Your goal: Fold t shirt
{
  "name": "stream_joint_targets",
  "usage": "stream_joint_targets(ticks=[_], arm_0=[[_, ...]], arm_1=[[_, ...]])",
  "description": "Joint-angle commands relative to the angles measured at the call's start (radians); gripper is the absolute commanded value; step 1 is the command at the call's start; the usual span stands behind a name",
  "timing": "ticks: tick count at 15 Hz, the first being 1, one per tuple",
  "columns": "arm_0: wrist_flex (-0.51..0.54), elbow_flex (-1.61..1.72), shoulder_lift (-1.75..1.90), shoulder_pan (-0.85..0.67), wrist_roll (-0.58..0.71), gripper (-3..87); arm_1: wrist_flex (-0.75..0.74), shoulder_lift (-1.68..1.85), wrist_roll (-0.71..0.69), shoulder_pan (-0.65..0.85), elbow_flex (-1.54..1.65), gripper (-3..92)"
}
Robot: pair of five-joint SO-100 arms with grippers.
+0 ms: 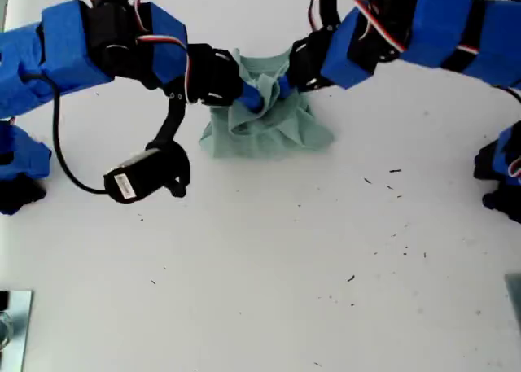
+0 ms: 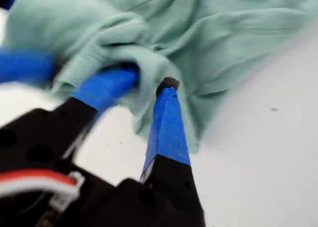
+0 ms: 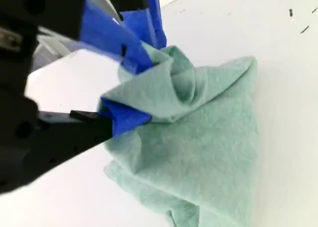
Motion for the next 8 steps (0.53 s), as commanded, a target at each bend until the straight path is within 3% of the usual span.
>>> stream_joint_targets(ticks=[1,4,6,8], arm_0=[[0.006,0.141,0.259,-0.152,0.017,34.1],[-0.077,0.529,0.578,-0.393,0.054,33.8],[-0.092,0.673,0.66,-0.433,0.098,33.3],[-0.19,0.939,0.884,-0.365,0.069,29.5]], arm_1=[[-0.064,0.304,-0.034,0.181,0.167,54.4],[-0.094,0.755,0.009,0.506,0.517,47.5],[0.02,0.87,-0.034,0.565,0.604,45.3],[0.023,1.031,-0.061,0.52,0.807,40.0]])
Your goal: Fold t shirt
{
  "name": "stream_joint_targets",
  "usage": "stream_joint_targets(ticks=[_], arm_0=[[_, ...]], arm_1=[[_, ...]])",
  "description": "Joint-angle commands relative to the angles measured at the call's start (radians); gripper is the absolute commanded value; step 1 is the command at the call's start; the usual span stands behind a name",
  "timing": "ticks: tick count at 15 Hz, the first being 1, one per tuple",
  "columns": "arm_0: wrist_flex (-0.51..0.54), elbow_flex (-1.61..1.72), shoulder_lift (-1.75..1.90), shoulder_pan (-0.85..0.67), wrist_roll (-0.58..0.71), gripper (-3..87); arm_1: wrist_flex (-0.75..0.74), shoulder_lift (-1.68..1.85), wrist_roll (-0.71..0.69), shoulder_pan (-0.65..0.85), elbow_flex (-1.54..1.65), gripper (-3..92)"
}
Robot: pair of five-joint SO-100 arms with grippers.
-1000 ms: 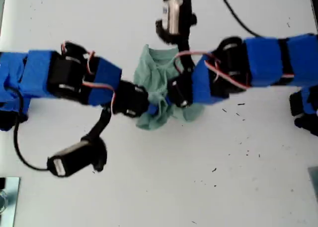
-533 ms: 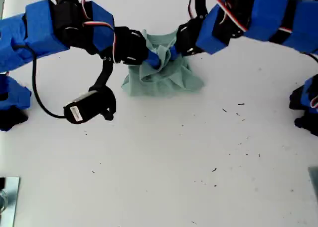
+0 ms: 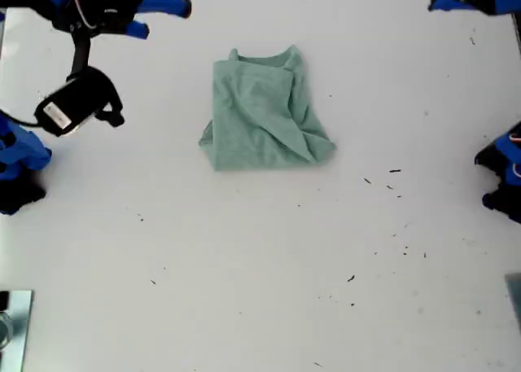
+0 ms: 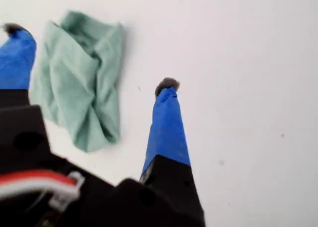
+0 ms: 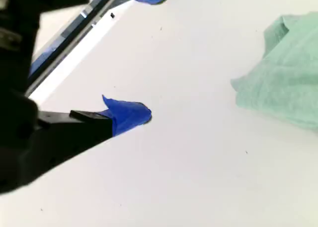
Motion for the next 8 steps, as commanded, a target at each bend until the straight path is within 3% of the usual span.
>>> stream_joint_targets(ticks=[1,3,5,6,7,8], arm_0=[[-0.087,0.278,0.316,0.118,-0.055,27.4],[-0.121,0.569,0.64,0.333,-0.23,23.7],[-0.192,0.943,1.118,0.583,-0.489,18.3],[-0.143,1.177,1.436,0.647,-0.627,17.3],[-0.123,1.256,1.384,0.686,-0.764,18.9],[-0.095,1.275,1.387,0.706,-0.621,19.5]], arm_1=[[-0.02,0.233,-0.032,-0.063,0.239,37.0],[-0.041,0.5,0.035,-0.161,0.572,32.6],[-0.011,0.874,0.172,-0.299,0.897,27.0],[0.021,0.976,0.272,-0.35,1.02,25.5],[-0.032,0.971,0.296,-0.36,1.135,25.1],[-0.017,0.936,0.35,-0.351,1.15,24.8]])
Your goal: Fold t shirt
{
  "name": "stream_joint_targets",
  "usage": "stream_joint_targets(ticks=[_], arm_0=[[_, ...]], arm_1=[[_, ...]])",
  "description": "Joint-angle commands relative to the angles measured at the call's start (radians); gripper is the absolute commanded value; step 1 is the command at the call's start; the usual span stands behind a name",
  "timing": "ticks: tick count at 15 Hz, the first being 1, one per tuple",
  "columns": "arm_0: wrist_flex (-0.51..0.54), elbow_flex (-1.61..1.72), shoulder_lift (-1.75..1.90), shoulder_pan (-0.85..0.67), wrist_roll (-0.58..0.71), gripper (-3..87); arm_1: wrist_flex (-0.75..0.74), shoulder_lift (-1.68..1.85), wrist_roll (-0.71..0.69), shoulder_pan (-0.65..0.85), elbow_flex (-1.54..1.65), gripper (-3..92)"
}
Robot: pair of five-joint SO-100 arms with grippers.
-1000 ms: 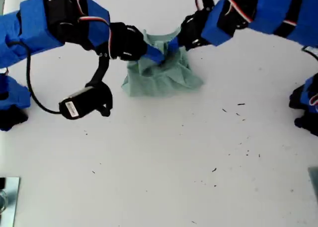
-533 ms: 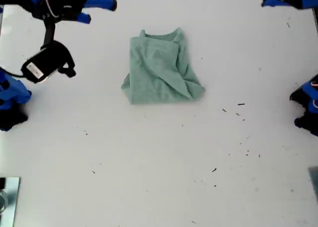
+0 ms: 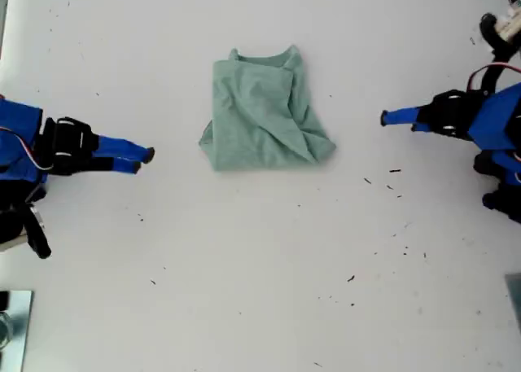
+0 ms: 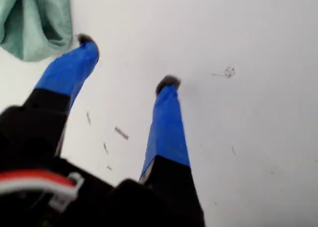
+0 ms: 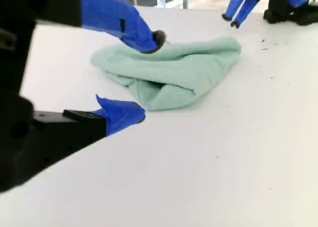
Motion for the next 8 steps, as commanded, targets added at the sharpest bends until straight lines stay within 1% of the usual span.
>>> stream_joint_targets(ticks=[1,2,3,4,8], arm_0=[[0.023,0.061,0.086,0.069,0.189,19.8],[0.017,0.066,0.081,0.098,0.23,19.8],[0.015,0.066,0.081,0.121,0.232,19.8],[0.015,0.066,0.081,0.138,0.232,19.7],[0.015,0.066,0.081,0.155,0.232,19.7]], arm_1=[[-0.008,0.054,0.114,0.008,0.075,23.4],[-0.002,0.049,0.025,0.035,0.074,23.5],[-0.002,0.049,-0.206,0.051,0.074,23.0],[0.003,0.049,-0.351,0.061,0.072,22.5],[0.003,0.049,-0.367,0.06,0.072,21.4]])
